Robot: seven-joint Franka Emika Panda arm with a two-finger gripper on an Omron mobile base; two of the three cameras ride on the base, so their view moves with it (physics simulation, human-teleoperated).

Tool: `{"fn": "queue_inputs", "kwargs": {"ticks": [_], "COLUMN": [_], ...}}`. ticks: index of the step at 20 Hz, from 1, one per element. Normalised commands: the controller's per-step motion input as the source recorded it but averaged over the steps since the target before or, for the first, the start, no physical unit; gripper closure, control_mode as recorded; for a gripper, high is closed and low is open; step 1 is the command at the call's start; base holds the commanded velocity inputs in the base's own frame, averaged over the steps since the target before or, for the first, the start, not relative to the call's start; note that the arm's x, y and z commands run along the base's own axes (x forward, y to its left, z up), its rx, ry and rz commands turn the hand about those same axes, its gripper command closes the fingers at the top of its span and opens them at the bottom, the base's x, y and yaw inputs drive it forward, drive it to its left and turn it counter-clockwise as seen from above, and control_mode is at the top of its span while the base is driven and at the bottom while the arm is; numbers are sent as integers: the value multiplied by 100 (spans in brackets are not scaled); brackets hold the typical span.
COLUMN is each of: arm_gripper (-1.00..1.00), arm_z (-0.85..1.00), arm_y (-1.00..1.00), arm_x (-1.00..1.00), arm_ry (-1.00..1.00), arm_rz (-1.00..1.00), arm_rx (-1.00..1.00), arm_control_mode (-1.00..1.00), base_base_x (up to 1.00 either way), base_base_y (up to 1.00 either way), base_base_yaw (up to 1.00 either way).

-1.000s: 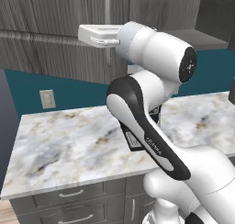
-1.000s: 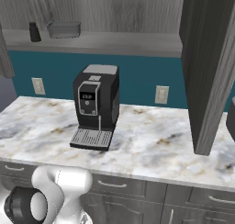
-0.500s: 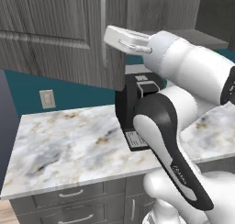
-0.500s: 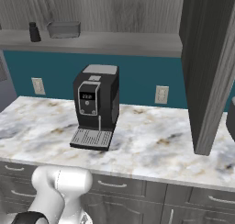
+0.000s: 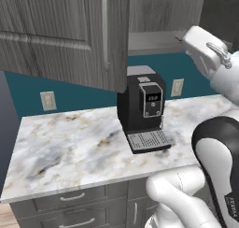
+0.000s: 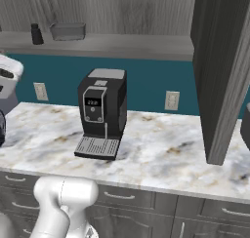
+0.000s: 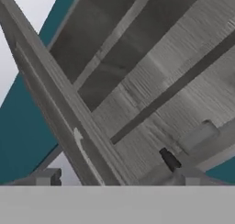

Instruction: The dining table condiment station is running low on shaker. Refill the condiment station by opening the cabinet and taking the shaker from the cabinet and placing it on the dining table.

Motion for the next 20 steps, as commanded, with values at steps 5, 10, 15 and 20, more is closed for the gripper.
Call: {"fn": "queue_inputs", "kwargs": {"ticks": [5, 10, 15, 20], "arm_gripper": [-100, -100, -100, -100], "arm_z": [-25, -30, -24, -21], "arm_y": [-98, -16, 18, 72], "arm_x": [62, 100, 61, 0], "arm_ry": [27, 19, 13, 1], "arm_rz": [25, 32, 29, 30], "arm_rx": [27, 3, 0, -3], "arm_control_mode": [-100, -100, -100, -100], "base_base_x": [0, 0, 0, 0], "base_base_y": [0, 0, 0, 0], "base_base_yaw": [0, 0, 0, 0]}}
